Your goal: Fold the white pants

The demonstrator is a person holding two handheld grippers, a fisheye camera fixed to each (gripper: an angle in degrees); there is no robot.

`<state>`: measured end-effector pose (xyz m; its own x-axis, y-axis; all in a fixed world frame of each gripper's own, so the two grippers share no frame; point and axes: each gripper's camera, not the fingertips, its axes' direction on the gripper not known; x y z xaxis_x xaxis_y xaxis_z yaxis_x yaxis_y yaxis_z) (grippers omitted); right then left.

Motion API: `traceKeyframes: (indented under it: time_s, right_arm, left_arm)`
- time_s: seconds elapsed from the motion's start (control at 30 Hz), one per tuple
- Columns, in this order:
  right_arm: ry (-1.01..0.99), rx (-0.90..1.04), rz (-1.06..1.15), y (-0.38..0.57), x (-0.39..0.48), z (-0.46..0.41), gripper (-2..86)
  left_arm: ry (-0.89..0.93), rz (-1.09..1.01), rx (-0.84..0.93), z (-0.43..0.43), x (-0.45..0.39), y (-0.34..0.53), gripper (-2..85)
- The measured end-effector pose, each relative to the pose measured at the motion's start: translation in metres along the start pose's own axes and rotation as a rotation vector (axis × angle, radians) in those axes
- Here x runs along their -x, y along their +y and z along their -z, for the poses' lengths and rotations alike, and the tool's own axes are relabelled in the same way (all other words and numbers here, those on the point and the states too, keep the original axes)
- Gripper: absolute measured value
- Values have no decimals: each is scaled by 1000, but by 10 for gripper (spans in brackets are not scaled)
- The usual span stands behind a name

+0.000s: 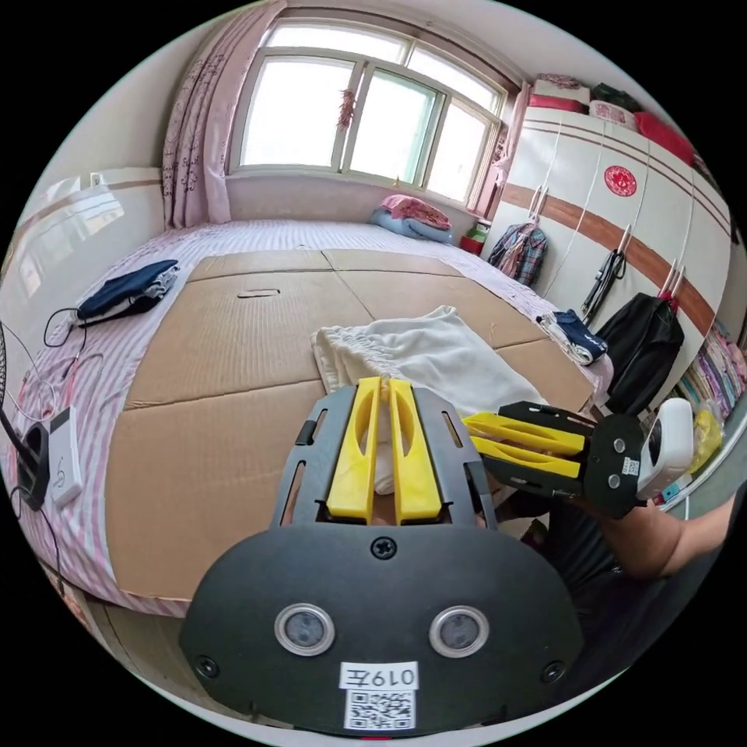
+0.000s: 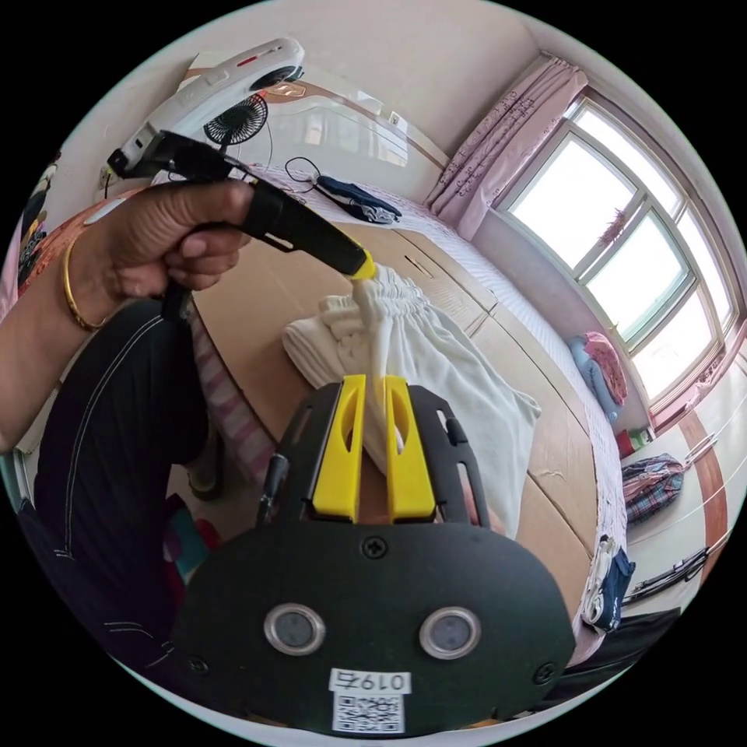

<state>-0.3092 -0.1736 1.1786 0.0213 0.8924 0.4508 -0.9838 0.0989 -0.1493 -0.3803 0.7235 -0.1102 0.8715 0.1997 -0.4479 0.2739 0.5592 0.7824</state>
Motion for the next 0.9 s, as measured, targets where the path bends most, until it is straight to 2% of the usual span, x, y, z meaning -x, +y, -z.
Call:
traceKeyframes:
  time_s: [0.4,0.53,0.73,0.9]
  right_arm:
    - [107,30,108,-14,-64,-73,48]
    - [145,40,138,-24,-79,-95,1]
    - [226,5,145,-36,-103,-104,-6]
    - [246,-5,156,-45,-112,-118,-7]
  left_arm:
    - [65,186,96,-20,34,7,10]
    - [49,137,99,-23,32,-1,9]
    - [59,31,51,-17,31,-18,8]
    - [-39,-101,79,-23,22,-34,9]
